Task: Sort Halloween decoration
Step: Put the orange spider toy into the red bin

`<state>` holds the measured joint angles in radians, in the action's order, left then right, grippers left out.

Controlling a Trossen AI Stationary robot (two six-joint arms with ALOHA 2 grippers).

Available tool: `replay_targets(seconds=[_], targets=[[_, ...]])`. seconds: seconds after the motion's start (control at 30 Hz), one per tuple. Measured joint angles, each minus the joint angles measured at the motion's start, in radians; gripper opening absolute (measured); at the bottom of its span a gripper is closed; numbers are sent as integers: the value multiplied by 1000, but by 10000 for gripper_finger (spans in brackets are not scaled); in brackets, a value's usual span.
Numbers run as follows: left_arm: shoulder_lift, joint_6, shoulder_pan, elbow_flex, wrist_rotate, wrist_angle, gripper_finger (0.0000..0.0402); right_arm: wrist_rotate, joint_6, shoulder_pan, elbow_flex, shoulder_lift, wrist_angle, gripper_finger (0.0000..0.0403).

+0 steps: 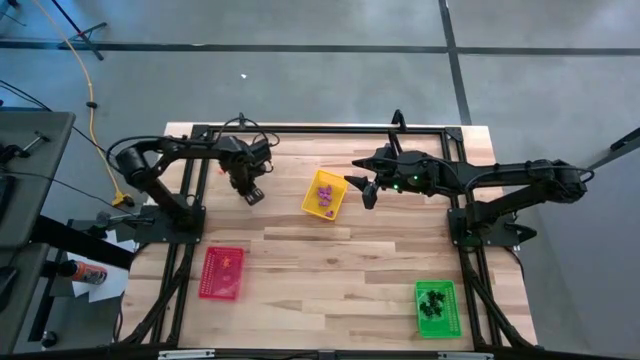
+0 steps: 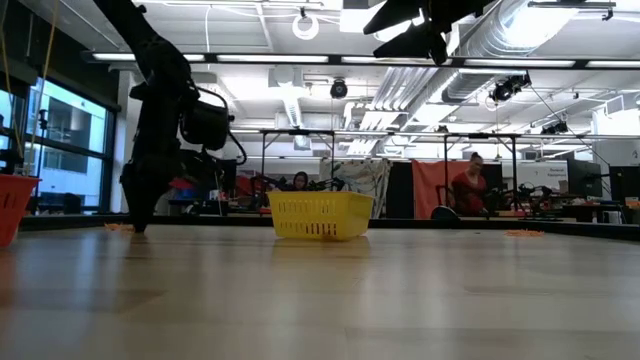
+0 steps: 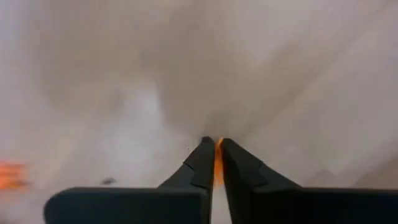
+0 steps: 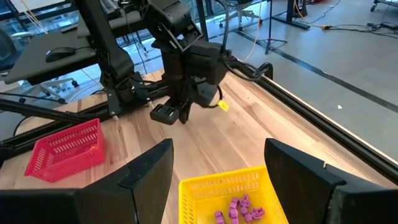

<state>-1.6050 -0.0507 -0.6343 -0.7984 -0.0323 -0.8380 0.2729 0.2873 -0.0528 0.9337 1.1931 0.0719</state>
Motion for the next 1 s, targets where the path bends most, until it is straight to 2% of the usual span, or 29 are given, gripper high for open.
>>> replay_targets(seconds=[0.17, 0.33, 0.43, 0.57, 0.63, 0.73, 1.0], targets=[[119, 3, -15, -2, 8, 36, 9, 0, -2, 0, 0, 0, 11, 247], [273, -9, -13, -2, -83, 115, 2, 0, 0, 0, 0, 0, 21, 247], [364, -60, -10, -3, -100, 161, 1, 0, 0, 0, 0, 0, 22, 247], [446, -97, -12, -4, 35, 134, 1, 0, -5, 0, 0, 0, 22, 247], [453, -98, -22, -4, 97, 98, 6, 1, -13, 0, 0, 0, 21, 247], [422, -92, -48, 1, 109, 41, 28, 1, -17, 0, 0, 0, 22, 247], [228, -112, -75, 49, 103, 7, 131, -22, -16, 0, 0, 0, 21, 247]])
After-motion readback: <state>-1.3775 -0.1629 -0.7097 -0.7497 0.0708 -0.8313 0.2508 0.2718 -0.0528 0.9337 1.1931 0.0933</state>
